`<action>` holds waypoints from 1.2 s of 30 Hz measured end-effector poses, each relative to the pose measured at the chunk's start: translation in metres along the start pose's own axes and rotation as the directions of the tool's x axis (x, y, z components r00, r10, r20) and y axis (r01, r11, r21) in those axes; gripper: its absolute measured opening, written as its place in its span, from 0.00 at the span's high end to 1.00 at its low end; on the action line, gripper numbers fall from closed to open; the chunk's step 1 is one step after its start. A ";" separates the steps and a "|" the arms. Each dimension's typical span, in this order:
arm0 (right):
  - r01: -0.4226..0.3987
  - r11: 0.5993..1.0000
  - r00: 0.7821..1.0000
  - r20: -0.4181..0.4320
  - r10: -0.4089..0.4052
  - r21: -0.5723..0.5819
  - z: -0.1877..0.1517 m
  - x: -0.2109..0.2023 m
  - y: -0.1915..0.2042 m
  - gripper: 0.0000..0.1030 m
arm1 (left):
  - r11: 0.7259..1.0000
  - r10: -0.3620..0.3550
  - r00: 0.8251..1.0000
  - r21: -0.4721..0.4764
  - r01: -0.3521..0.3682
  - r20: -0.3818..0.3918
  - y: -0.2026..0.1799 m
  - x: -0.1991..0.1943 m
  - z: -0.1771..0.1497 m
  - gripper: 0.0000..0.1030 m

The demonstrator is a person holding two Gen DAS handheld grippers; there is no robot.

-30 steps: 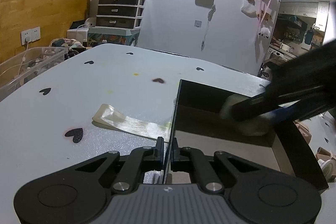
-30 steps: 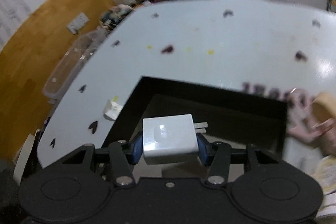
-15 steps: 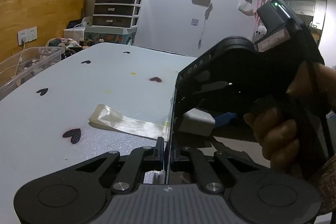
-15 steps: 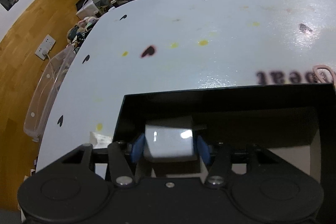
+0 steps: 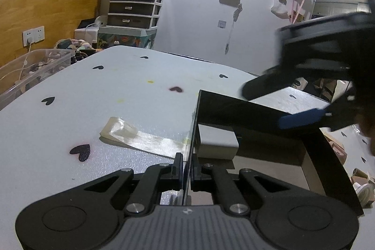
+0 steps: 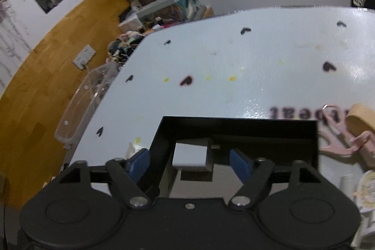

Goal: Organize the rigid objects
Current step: 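Carry the white plug adapter into the black box and open the right tool, then move the right tool to the wooden coaster and grasp it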

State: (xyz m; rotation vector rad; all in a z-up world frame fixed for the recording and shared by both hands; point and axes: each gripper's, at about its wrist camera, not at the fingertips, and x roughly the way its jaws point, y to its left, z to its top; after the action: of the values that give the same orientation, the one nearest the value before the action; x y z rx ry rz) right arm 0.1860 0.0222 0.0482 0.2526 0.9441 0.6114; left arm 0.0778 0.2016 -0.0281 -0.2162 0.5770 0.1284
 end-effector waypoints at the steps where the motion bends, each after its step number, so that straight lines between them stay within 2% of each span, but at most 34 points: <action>1: -0.013 1.000 1.000 0.012 0.013 -0.012 -0.001 -0.008 -0.003 0.15 | 1.000 0.002 1.000 -0.003 -0.002 0.000 0.000 0.000 0.000 0.95; 3: -0.027 0.999 0.999 0.037 0.029 -0.033 -0.002 -0.022 -0.009 0.05 | 1.000 0.006 1.000 -0.007 -0.006 0.000 -0.001 -0.001 -0.001 0.95; 5: -0.038 0.998 0.996 0.074 0.042 -0.055 -0.005 -0.039 -0.016 0.01 | 1.000 0.008 1.000 -0.012 -0.008 -0.001 0.000 -0.001 -0.001 0.95; 12: -0.013 0.994 0.984 0.176 0.032 -0.109 -0.015 -0.089 -0.044 0.00 | 1.000 0.021 1.000 -0.018 -0.021 -0.004 -0.002 -0.001 -0.001 0.94; 17: 0.068 0.988 0.963 0.268 -0.028 -0.141 -0.027 -0.120 -0.068 0.00 | 0.999 0.033 0.999 -0.012 -0.033 -0.006 -0.005 -0.001 0.000 0.94; 23: 0.174 0.973 0.937 0.331 -0.116 -0.152 -0.048 -0.143 -0.095 0.00 | 0.999 0.040 0.999 -0.016 -0.040 -0.004 -0.006 -0.001 -0.001 0.94; 31: 0.327 0.932 0.882 0.404 -0.242 -0.156 -0.086 -0.153 -0.122 0.00 | 0.999 0.052 0.999 -0.015 -0.052 -0.002 -0.008 -0.002 -0.001 0.93; 33: 0.351 0.924 0.870 0.418 -0.261 -0.153 -0.094 -0.153 -0.127 0.00 | 0.998 0.053 0.999 -0.014 -0.053 -0.002 -0.008 -0.002 -0.001 0.93; 36: 0.352 0.927 0.866 0.419 -0.272 -0.127 -0.104 -0.154 -0.138 0.00 | 0.998 0.053 0.999 -0.015 -0.053 -0.003 -0.008 -0.002 -0.002 0.93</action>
State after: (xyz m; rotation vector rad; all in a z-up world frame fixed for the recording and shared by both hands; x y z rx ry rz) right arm 0.0863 -0.1858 0.0295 0.0333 0.5095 0.3294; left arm 0.0770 0.1932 -0.0270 -0.2152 0.5848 0.1839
